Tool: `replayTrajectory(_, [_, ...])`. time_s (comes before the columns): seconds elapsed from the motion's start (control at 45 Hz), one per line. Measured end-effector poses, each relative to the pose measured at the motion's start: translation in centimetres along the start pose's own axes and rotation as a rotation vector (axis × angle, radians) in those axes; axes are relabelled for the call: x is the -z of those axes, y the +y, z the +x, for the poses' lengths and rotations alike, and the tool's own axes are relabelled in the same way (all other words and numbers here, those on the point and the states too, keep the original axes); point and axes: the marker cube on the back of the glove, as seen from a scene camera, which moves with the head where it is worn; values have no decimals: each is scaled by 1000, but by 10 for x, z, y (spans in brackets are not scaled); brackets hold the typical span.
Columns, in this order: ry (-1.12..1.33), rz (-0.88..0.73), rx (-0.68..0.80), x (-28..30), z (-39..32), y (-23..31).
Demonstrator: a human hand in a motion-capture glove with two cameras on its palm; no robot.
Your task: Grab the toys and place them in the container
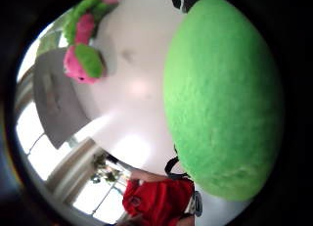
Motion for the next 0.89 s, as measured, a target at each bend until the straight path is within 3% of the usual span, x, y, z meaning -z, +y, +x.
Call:
replayTrajectory(0.334, [21, 241, 9, 1, -13, -2])
replayTrajectory(0.6, [0, 313, 21, 23, -13, -1])
replayTrajectory(0.889, [-118, 433, 67, 130, -40, 17])
